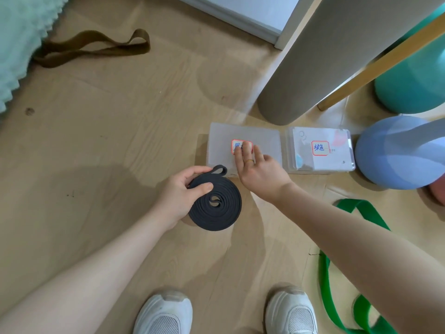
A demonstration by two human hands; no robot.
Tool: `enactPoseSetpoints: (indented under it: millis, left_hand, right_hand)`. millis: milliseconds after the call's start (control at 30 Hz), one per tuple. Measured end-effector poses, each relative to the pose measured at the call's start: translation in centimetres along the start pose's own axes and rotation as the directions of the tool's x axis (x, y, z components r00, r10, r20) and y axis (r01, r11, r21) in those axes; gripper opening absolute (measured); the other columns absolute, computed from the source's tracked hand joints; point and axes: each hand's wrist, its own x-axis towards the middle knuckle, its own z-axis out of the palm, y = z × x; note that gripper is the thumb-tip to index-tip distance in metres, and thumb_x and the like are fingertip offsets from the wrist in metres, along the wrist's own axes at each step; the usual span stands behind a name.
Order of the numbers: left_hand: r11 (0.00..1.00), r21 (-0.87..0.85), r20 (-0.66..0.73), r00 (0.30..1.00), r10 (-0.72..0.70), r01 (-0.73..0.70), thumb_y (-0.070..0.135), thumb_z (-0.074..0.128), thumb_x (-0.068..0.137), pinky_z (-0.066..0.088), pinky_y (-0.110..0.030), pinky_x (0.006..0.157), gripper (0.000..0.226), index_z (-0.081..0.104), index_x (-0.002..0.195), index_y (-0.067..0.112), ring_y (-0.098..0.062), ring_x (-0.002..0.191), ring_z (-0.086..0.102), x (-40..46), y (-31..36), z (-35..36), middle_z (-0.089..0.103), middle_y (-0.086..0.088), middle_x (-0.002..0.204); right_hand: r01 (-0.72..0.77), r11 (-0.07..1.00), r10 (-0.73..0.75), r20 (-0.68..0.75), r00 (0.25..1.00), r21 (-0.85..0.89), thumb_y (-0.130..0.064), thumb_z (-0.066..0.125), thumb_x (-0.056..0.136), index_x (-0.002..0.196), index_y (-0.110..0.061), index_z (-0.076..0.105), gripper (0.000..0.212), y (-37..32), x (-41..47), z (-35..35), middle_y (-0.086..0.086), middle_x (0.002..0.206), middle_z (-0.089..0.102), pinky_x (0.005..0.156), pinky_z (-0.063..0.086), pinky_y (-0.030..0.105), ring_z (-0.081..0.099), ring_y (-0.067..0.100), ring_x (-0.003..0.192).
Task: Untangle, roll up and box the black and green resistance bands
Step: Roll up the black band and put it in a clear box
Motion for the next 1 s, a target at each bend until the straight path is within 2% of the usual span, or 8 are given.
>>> enactPoseSetpoints:
  millis: [133,233,300,433,567,700,867,1000]
  left_hand:
    - [0.992,0.115,0.103,0.994,0.039,-0.050,0.002,0.065,0.083,0.048,-0.015,0.082,0.034,0.063,0.098,0.032,-0.002,0.089,0.063,0.1,0.6,0.8,0.067,0.013,0.098]
    - [0.997,0.039,0.058,0.997,0.060,-0.062,0.003,0.065,0.083,0.049,-0.014,0.081,0.034,0.063,0.104,0.030,-0.003,0.092,0.064,-0.1,0.7,0.8,0.067,0.010,0.101]
    - [0.998,-0.020,0.012,0.998,0.063,-0.063,0.004,0.065,0.083,0.050,-0.014,0.078,0.034,0.063,0.101,0.033,-0.005,0.093,0.065,0.0,0.9,0.7,0.068,0.009,0.103]
    - [0.999,-0.010,-0.029,0.999,0.037,-0.037,0.007,0.066,0.083,0.050,-0.018,0.076,0.032,0.063,0.101,0.033,-0.010,0.092,0.065,0.5,1.3,0.9,0.068,0.005,0.103]
    - [1.000,0.013,-0.045,0.999,0.015,-0.015,0.007,0.065,0.084,0.051,-0.020,0.076,0.032,0.063,0.100,0.034,-0.008,0.092,0.065,0.2,1.1,0.8,0.068,0.007,0.102]
    - [0.999,-0.027,-0.043,0.998,-0.045,0.044,0.002,0.063,0.084,0.050,-0.012,0.068,0.034,0.064,0.098,0.033,0.000,0.087,0.065,-0.6,0.0,-0.1,0.068,0.011,0.099]
    - [0.993,-0.071,-0.015,0.995,-0.095,0.093,0.001,0.062,0.084,0.052,-0.016,0.073,0.031,0.065,0.104,0.025,-0.006,0.088,0.066,-0.9,0.4,-0.4,0.070,0.007,0.099]
    - [0.998,-0.064,0.002,1.000,-0.019,0.020,-0.001,0.061,0.083,0.052,-0.014,0.071,0.031,0.067,0.100,0.025,-0.003,0.084,0.066,-1.3,2.5,-0.7,0.071,0.009,0.094]
  right_hand:
    - [0.015,0.994,-0.015,0.005,1.000,0.108,-0.029,0.062,0.080,0.109,-0.002,0.065,0.039,1.5,0.6,-1.3,0.012,0.090,0.071,0.042,0.038,0.022,0.067,0.022,0.062]
    - [-0.127,0.897,0.125,0.033,0.992,0.424,-0.034,0.051,0.090,0.102,-0.004,0.063,0.035,1.4,0.1,-2.9,0.004,0.066,0.066,0.042,0.028,0.022,0.061,0.025,0.048]
    - [-0.229,0.819,0.167,0.163,0.972,0.526,-0.033,0.037,0.099,0.119,-0.003,0.050,0.039,0.7,-0.5,-2.8,0.009,0.082,0.067,0.050,0.032,0.028,0.064,0.031,0.070]
    - [-0.325,0.738,0.242,0.217,0.946,0.592,-0.031,0.030,0.101,0.126,-0.002,0.042,0.040,-0.3,-0.9,-2.2,0.014,0.092,0.064,0.056,0.034,0.032,0.061,0.034,0.084]
    - [-0.301,0.738,0.278,0.134,0.951,0.604,-0.024,0.040,0.092,0.095,0.005,0.058,0.034,0.3,-1.1,-2.9,0.013,0.057,0.058,0.040,0.026,0.024,0.057,0.032,0.046]
    - [-0.369,0.660,0.332,0.187,0.925,0.654,-0.026,0.036,0.099,0.120,0.001,0.048,0.037,2.7,-1.8,-2.5,0.022,0.079,0.062,0.055,0.030,0.035,0.058,0.041,0.070]
    - [-0.426,0.658,0.543,0.001,0.840,0.621,-0.022,0.038,0.095,0.108,-0.001,0.058,0.033,4.9,-1.0,-3.1,0.015,0.069,0.057,0.050,0.025,0.028,0.049,0.035,0.048]
    - [-0.376,0.691,0.548,-0.108,0.829,0.618,-0.024,0.034,0.093,0.101,-0.005,0.062,0.034,6.3,0.8,-3.6,0.011,0.065,0.054,0.052,0.024,0.028,0.037,0.028,0.046]
